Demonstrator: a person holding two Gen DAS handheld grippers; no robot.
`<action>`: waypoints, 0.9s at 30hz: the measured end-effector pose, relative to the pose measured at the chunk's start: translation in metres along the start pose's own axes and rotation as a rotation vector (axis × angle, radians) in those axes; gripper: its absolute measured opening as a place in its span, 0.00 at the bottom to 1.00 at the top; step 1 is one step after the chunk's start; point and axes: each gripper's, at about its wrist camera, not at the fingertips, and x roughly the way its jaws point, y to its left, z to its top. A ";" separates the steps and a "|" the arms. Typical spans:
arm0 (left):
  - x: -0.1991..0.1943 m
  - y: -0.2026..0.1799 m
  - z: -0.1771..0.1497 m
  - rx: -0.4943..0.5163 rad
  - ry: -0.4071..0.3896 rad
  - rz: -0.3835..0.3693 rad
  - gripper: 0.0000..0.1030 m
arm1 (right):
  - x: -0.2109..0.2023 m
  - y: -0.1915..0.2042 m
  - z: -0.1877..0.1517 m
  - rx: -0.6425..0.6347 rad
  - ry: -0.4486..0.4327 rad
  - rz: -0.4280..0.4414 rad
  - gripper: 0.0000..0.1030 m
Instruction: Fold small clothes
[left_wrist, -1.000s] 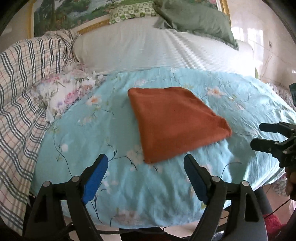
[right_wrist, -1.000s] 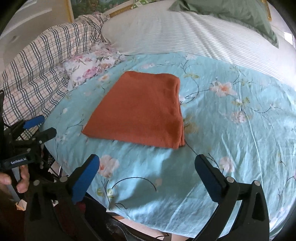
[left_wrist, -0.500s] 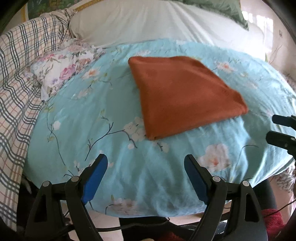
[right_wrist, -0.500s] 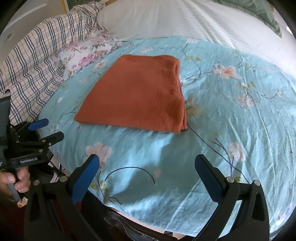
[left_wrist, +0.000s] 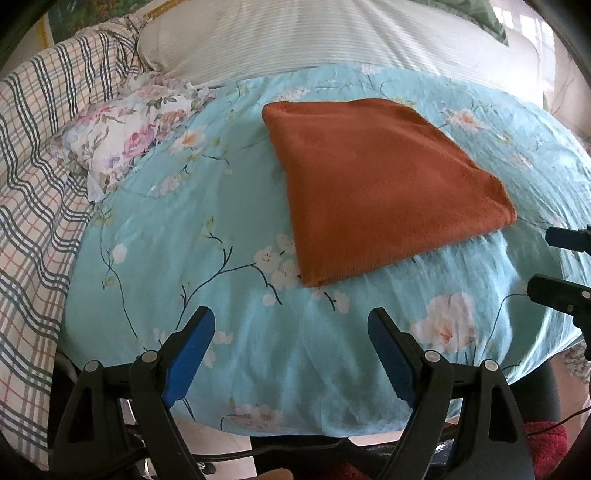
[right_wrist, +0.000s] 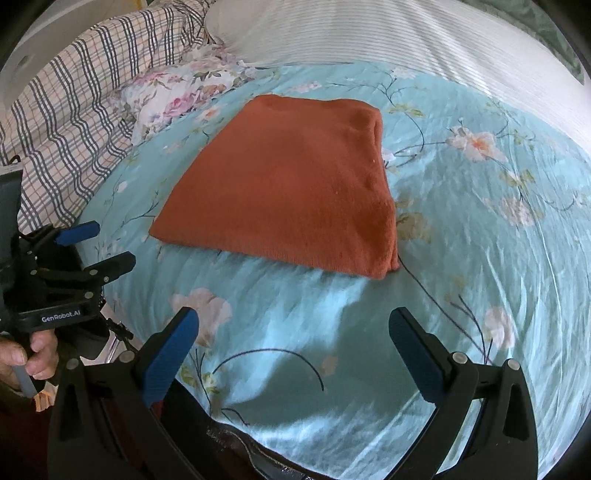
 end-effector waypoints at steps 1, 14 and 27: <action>-0.001 0.001 0.001 -0.002 -0.005 0.002 0.83 | 0.000 0.001 0.002 -0.004 -0.003 0.000 1.00; -0.001 0.004 0.021 -0.017 -0.028 -0.001 0.83 | 0.009 0.002 0.028 -0.028 0.001 0.010 1.00; 0.009 0.003 0.025 -0.025 -0.007 -0.006 0.83 | 0.016 -0.001 0.033 -0.009 0.014 0.009 1.00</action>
